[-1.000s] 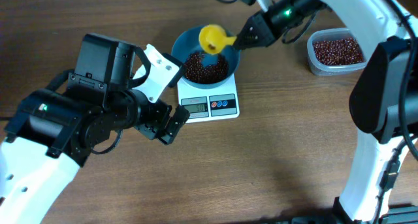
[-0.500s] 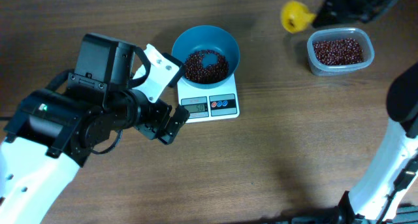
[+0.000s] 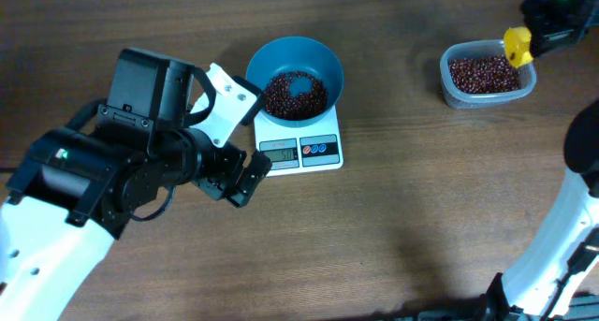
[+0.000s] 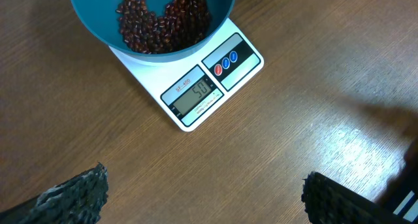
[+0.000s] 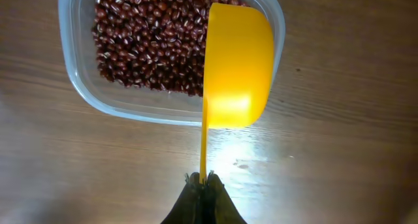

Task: Scoop item into bowl and weigh 50g on scale
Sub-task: 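Lift the scoop out of the bowl and move it right over the tub, then lower the yellow scoop onto the table right of the scale and release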

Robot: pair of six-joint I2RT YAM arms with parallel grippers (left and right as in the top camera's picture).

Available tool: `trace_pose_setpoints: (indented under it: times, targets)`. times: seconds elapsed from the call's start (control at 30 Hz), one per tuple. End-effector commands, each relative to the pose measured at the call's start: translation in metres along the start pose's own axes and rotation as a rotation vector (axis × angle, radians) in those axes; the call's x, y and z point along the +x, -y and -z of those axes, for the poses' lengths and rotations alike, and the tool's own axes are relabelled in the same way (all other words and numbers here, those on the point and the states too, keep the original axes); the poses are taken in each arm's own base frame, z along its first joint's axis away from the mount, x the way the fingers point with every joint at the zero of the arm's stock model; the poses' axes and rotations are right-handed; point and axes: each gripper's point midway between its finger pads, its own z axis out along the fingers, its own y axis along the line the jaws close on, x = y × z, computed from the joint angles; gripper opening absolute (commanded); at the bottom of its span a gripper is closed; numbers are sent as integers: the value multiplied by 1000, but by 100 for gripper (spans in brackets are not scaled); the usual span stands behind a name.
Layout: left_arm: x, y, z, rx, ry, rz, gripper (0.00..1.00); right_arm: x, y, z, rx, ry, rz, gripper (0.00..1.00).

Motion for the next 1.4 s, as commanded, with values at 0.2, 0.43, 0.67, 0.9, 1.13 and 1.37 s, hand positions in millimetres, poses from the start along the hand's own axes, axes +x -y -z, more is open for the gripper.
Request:
trace_pose_setpoints:
  times: [0.2, 0.43, 0.67, 0.9, 1.13, 1.37]
  targets:
    - [-5, 1, 3, 6, 15, -17, 99, -8, 0, 31, 269, -3, -10, 4]
    - [-5, 1, 3, 7, 15, -17, 99, 14, -14, 112, 195, 249, -92, 4]
    - [-5, 1, 3, 7, 15, -17, 99, 100, -38, 214, -73, 595, -286, 4]
    - [-5, 1, 3, 6, 15, -17, 99, 149, -62, 254, -177, 769, -357, 4]
    - [-5, 1, 3, 6, 15, -17, 99, 130, -106, 172, -581, 589, -374, 4]
    - [-5, 1, 3, 6, 15, -17, 99, 136, -134, 68, -782, 363, -464, 4]
